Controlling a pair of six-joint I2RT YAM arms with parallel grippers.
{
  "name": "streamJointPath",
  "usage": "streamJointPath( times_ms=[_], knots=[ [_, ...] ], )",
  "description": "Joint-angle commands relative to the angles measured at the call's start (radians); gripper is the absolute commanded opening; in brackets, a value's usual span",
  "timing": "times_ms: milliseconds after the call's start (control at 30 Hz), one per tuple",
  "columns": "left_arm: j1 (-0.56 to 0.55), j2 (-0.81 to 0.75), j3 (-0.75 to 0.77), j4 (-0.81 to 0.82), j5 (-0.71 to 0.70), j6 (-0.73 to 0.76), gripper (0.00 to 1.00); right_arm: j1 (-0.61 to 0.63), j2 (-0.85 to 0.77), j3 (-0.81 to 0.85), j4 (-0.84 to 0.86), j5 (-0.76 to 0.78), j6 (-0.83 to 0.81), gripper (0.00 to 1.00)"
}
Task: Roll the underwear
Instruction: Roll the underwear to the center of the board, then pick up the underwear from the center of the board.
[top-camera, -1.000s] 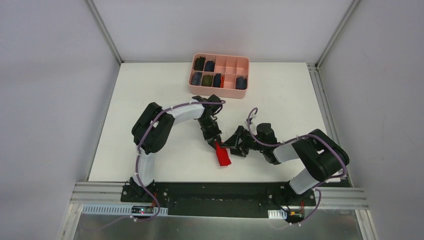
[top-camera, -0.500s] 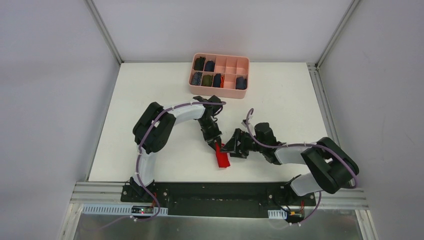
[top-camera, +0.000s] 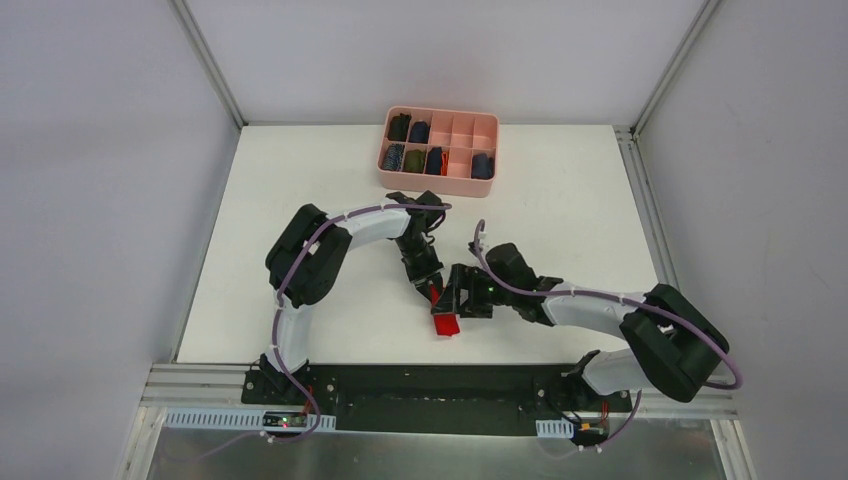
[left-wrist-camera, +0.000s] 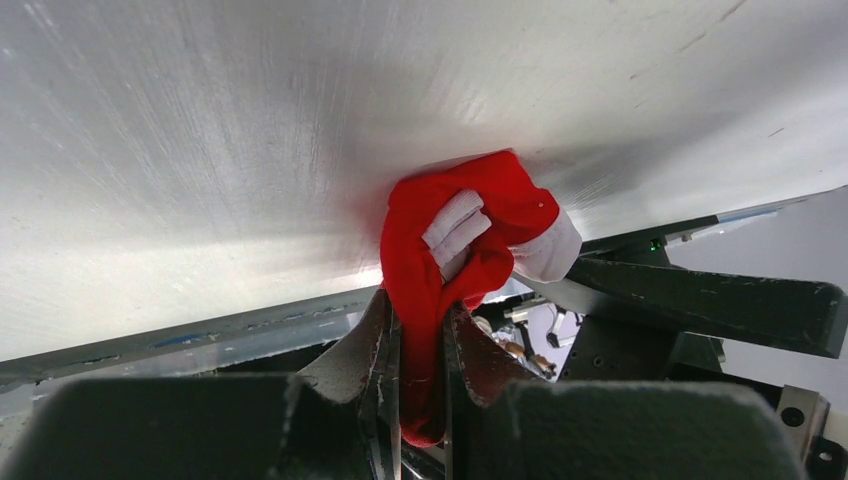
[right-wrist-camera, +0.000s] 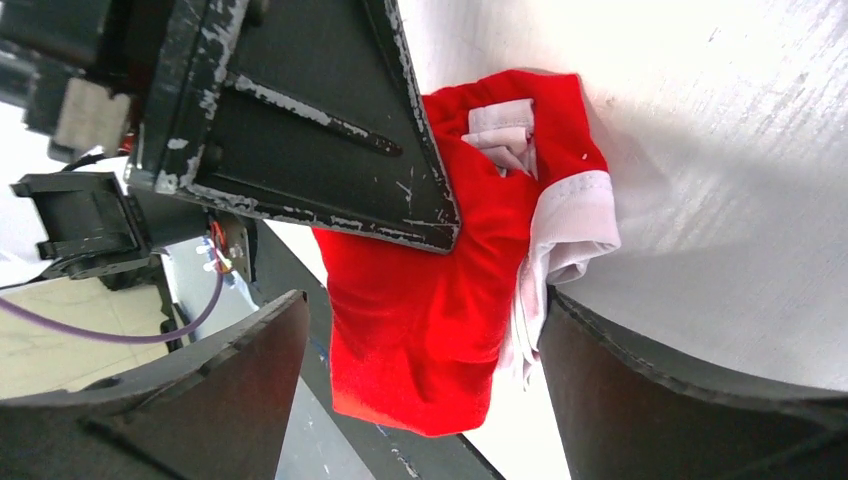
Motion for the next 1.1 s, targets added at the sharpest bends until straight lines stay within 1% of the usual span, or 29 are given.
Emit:
streamJointPath(
  times_ms=[0, 233, 433, 467, 500, 567, 767, 1033, 1067],
  knots=[
    [-0.002, 0.007, -0.004, 0.012, -0.098, -0.015, 0.00, 0.056, 0.015, 0.052, -0.115, 0.094, 0.005, 0.85],
    [-0.002, 0.006, -0.006, 0.013, -0.100, -0.014, 0.00, 0.103, 0.023, 0.089, -0.197, 0.246, 0.027, 0.86],
    [-0.002, 0.004, -0.006, 0.014, -0.103, -0.013, 0.00, 0.135, -0.043, 0.103, -0.276, 0.374, 0.050, 0.87],
    [-0.002, 0.004, -0.007, 0.013, -0.103, -0.013, 0.00, 0.143, -0.054, 0.109, -0.310, 0.393, 0.050, 0.87],
    [-0.002, 0.004, -0.006, 0.013, -0.103, -0.011, 0.00, 0.146, -0.061, 0.112, -0.328, 0.409, 0.052, 0.88],
    [-0.001, 0.003, -0.007, 0.013, -0.106, -0.010, 0.00, 0.154, -0.073, 0.111, -0.345, 0.437, 0.059, 0.98],
    [-0.002, 0.002, -0.018, 0.012, -0.104, -0.012, 0.00, 0.164, -0.034, 0.109, -0.319, 0.430, 0.075, 0.99],
    [-0.001, -0.005, -0.027, 0.013, -0.107, -0.013, 0.00, 0.175, 0.018, 0.100, -0.248, 0.380, 0.090, 0.94],
    [-0.001, -0.004, -0.027, 0.013, -0.107, -0.013, 0.00, 0.176, 0.020, 0.100, -0.246, 0.380, 0.092, 0.92]
  ],
)
